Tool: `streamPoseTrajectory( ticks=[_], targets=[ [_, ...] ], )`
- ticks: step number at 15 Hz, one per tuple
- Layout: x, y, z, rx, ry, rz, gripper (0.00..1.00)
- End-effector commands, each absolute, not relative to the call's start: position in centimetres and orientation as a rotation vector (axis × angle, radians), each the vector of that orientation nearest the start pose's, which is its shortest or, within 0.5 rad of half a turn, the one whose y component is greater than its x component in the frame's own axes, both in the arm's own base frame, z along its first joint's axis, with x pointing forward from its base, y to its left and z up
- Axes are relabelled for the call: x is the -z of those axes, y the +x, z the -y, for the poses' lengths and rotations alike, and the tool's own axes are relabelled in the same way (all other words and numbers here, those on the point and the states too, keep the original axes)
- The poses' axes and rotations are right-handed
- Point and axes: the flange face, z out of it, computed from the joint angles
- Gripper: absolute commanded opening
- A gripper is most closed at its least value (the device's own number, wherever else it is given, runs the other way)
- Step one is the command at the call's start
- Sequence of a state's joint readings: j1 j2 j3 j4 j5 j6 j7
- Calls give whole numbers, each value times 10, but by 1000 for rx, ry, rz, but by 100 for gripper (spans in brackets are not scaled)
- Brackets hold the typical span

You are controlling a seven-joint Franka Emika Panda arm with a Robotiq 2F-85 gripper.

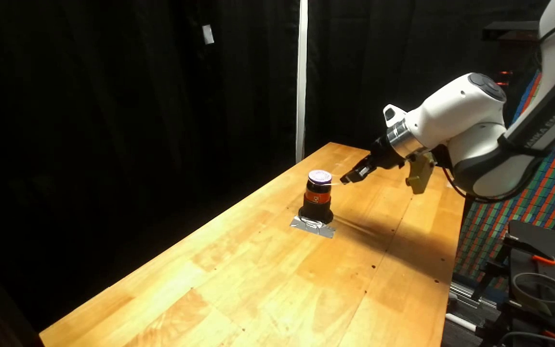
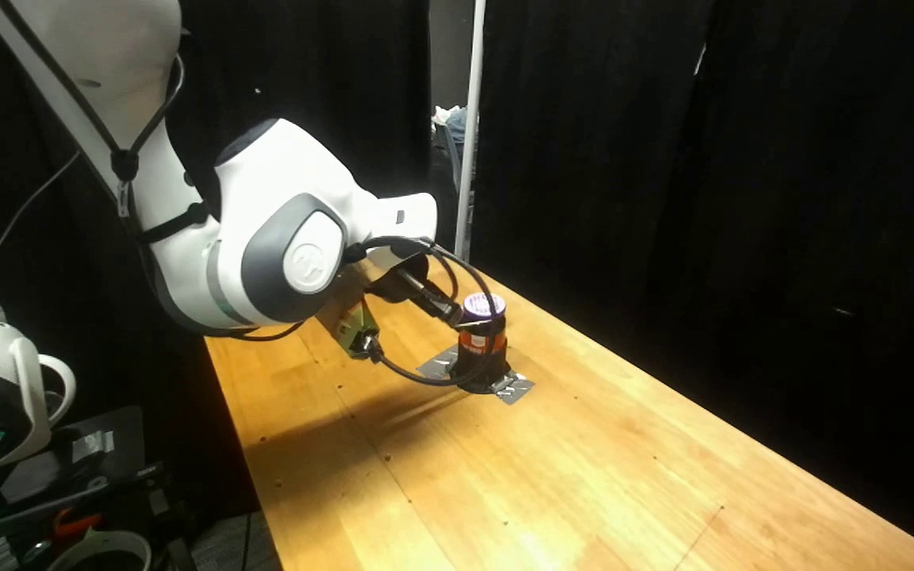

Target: Put the rubber band around the base of the cup

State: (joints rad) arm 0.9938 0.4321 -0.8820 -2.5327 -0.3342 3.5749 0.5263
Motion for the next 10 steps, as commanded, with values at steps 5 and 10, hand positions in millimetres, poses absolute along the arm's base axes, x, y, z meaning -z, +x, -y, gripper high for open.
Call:
streamPoseTrajectory(
  ticks=[5,10],
  targets=[
    [-231,436,-116,1382,-2856,166,16],
    [-228,413,-128,1547,-2787,97,16]
  ],
)
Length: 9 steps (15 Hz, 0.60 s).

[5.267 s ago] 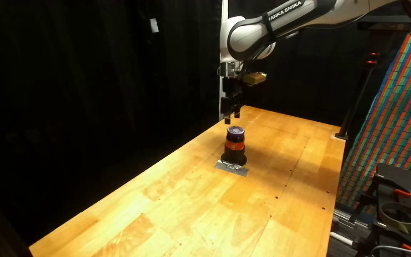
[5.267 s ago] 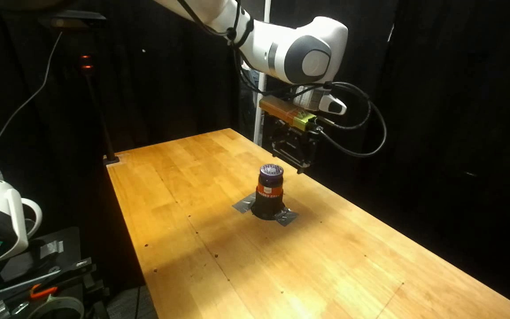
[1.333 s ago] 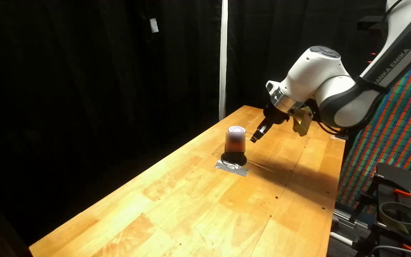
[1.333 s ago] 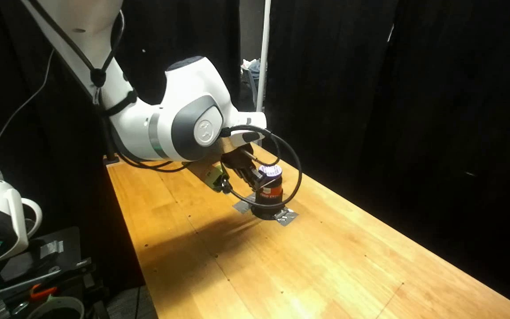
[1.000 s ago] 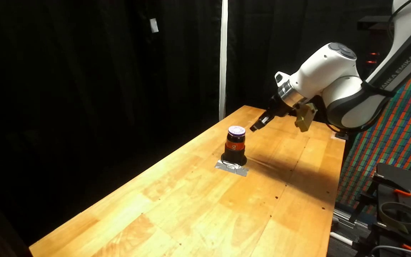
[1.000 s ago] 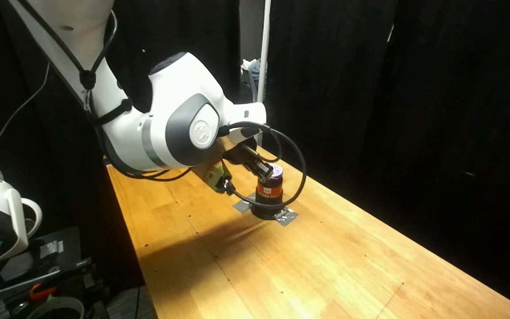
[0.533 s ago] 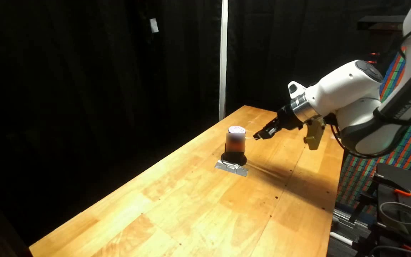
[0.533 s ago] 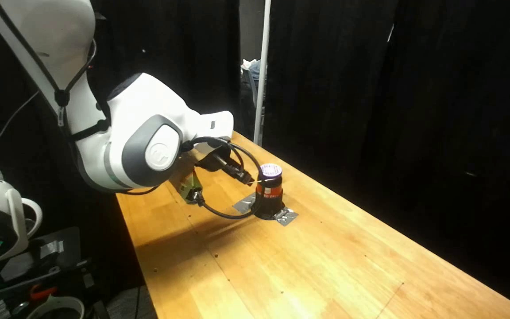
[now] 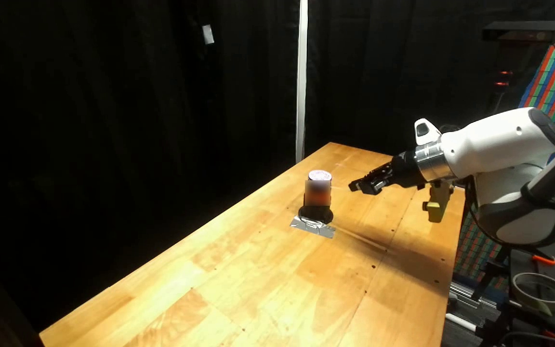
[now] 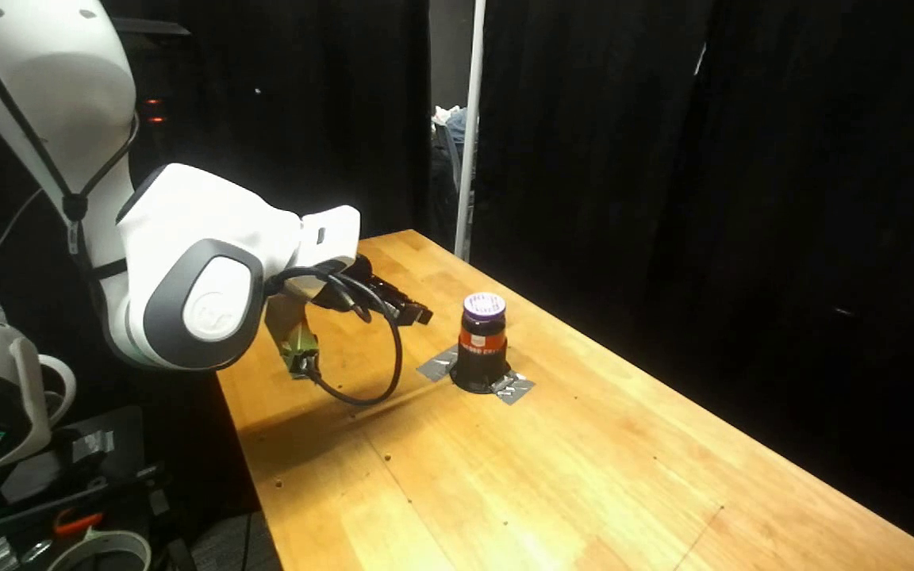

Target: Put the rubber band around the base of the cup

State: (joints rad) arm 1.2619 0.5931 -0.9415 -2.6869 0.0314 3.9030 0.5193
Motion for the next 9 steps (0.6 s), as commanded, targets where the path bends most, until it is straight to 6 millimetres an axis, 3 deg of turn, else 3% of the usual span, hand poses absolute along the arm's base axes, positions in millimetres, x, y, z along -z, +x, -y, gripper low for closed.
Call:
streamPoseTrajectory(
  ticks=[1,6,9],
  targets=[
    [-227,409,-130,1565,-2782,87,16],
    [-229,394,-137,1590,-2801,110,16],
    [-240,410,-113,1269,-2973,251,15]
  ],
)
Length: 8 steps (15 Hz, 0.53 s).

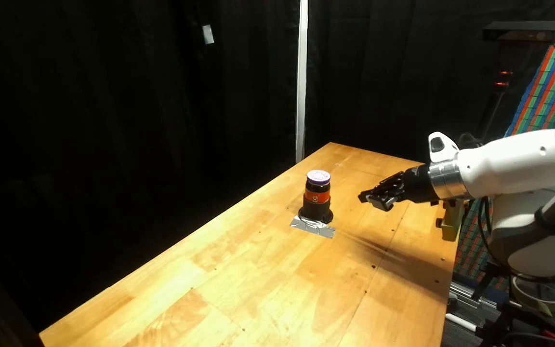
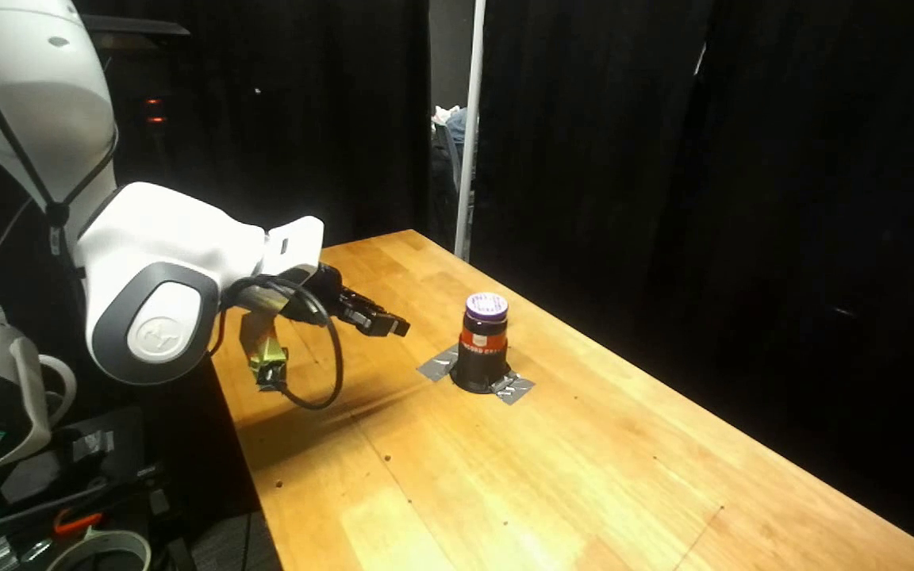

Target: Put the rubber band around the base of the cup

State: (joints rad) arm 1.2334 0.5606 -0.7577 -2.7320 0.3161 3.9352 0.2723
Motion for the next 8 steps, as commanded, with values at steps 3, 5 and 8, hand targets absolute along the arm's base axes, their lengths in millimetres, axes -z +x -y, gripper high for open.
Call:
streamPoseTrajectory(
  ticks=[3,5,8],
  targets=[
    [-250,427,-83,1007,-3086,287,14],
    [-251,437,-67,819,-3150,287,14],
    [-264,461,-58,593,-3214,280,14]
  ],
)
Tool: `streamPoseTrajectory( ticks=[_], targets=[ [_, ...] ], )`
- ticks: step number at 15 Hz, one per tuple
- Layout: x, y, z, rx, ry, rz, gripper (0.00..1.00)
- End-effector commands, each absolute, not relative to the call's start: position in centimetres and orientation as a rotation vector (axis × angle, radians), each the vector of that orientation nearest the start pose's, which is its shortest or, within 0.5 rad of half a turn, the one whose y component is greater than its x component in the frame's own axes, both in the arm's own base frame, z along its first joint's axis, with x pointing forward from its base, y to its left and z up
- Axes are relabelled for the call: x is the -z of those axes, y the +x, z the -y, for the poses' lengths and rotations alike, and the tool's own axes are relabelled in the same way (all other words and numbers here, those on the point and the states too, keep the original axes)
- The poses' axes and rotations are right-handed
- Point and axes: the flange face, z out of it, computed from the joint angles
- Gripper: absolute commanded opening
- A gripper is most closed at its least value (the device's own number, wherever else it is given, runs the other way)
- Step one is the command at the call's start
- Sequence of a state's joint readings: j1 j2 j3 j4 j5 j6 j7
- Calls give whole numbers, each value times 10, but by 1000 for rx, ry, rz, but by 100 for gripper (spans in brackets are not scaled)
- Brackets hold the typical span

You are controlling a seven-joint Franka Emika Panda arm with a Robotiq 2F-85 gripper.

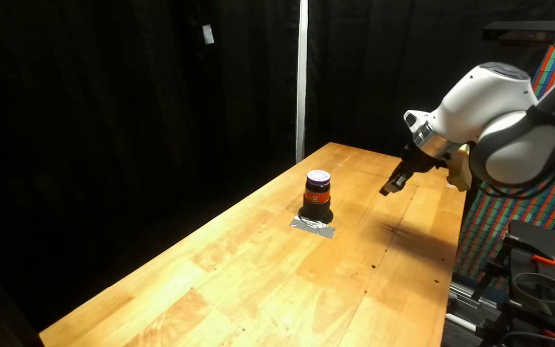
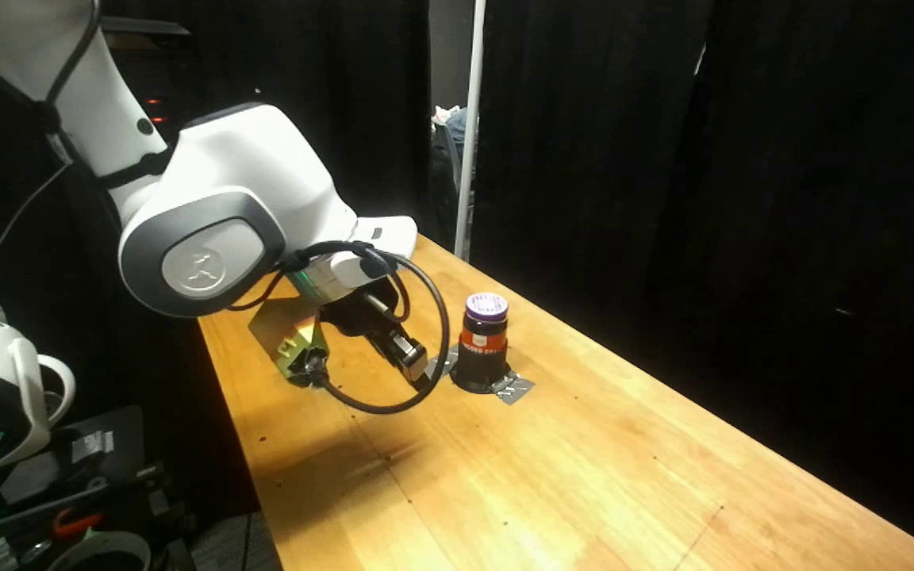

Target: Put the rubber band around the base of the cup

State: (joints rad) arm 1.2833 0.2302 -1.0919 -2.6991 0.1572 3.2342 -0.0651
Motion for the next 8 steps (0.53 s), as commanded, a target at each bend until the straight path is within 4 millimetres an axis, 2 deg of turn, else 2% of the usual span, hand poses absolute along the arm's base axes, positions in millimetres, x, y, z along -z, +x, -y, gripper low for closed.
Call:
streamPoseTrajectory(
  ticks=[1,2,3,8],
  targets=[
    [-273,470,-59,531,-3224,277,14],
    [-280,475,-59,458,-3232,258,39],
    [-289,483,-61,397,-3250,231,39],
    [-363,515,-82,229,-3275,154,76]
  ],
)
